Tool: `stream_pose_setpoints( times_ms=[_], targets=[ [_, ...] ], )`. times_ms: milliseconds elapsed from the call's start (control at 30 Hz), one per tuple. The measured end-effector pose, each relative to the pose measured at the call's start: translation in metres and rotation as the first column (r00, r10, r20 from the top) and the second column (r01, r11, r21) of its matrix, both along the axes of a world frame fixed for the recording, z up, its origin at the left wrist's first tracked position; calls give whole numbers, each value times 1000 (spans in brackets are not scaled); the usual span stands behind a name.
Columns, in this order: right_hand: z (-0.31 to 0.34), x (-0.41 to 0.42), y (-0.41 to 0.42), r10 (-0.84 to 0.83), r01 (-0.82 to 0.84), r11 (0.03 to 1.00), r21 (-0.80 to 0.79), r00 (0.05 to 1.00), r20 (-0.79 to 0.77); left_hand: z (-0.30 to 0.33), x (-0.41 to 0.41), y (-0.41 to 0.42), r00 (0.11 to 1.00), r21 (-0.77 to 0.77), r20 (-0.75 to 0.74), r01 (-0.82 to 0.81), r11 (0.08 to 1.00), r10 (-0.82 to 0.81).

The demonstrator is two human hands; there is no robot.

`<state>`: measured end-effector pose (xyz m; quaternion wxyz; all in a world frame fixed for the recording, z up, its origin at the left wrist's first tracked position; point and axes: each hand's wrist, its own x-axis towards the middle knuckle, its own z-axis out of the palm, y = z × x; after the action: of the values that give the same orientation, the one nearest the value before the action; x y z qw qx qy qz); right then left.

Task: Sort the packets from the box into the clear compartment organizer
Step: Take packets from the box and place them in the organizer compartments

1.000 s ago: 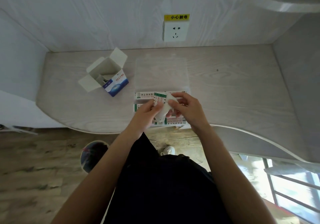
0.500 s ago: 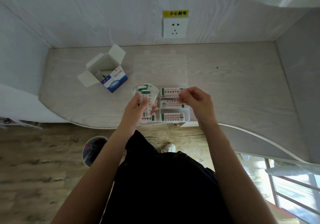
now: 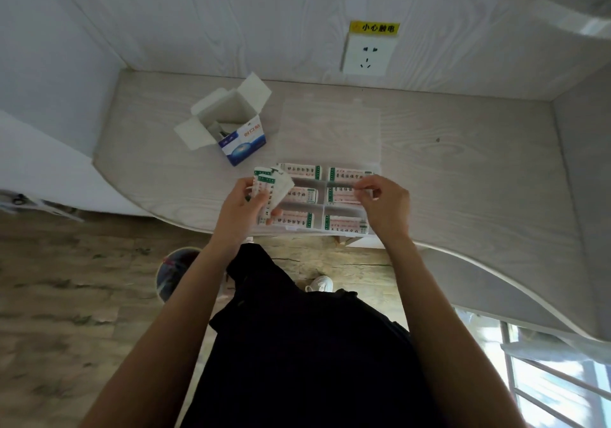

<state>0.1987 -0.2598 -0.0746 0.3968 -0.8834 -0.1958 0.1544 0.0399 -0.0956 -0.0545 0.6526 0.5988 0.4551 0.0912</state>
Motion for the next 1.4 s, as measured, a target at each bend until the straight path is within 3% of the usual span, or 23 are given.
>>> stream_pose_setpoints(
  times_ms=[367, 467, 533, 600, 700, 900, 967, 1033, 1100, 1233, 1300, 1400],
  targets=[
    [-11, -1, 1, 29, -7, 974, -228, 995, 94, 3, 8, 1, 993, -7, 21, 119, 993, -119],
    [-8, -5, 0, -6, 32, 981, -190, 990, 138, 5, 12, -3, 990, -35, 39, 136, 990, -135],
    [0, -10, 3, -10, 21, 997, -79, 990, 140, 7, 14, -6, 986, -33, 44, 165, 986, -163],
    [14, -17, 11, 31, -29, 996, 79, 999, -16, 10, 16, -10, 982, -38, 56, 185, 982, -183],
    [31, -31, 27, 130, -62, 978, 197, 927, -353, 11, 19, -15, 977, -60, 101, 196, 979, -190],
    [29, -39, 33, 102, 39, 954, 297, 890, -444, 8, 16, -15, 970, -15, 131, 209, 978, -206],
    [26, -40, 33, 116, 8, 959, 282, 900, -420, 8, 13, -13, 968, -25, 140, 213, 977, -207],
    [23, -41, 33, 142, -80, 973, 217, 947, -286, 9, 12, -13, 965, -26, 148, 221, 975, -215],
    [22, -41, 35, 197, -175, 970, 167, 972, -125, 9, 10, -12, 962, 23, 144, 231, 973, -232],
    [23, -39, 42, 223, -227, 965, 135, 974, 42, 6, 7, -12, 940, 144, 99, 312, 939, -327],
    [23, -39, 45, 209, -216, 967, 135, 976, 61, 7, 7, -13, 943, 84, 134, 294, 952, -303],
    [25, -39, 45, 107, -91, 970, 227, 992, -61, 9, 5, -12, 951, -52, 240, 215, 975, -197]
  ],
)
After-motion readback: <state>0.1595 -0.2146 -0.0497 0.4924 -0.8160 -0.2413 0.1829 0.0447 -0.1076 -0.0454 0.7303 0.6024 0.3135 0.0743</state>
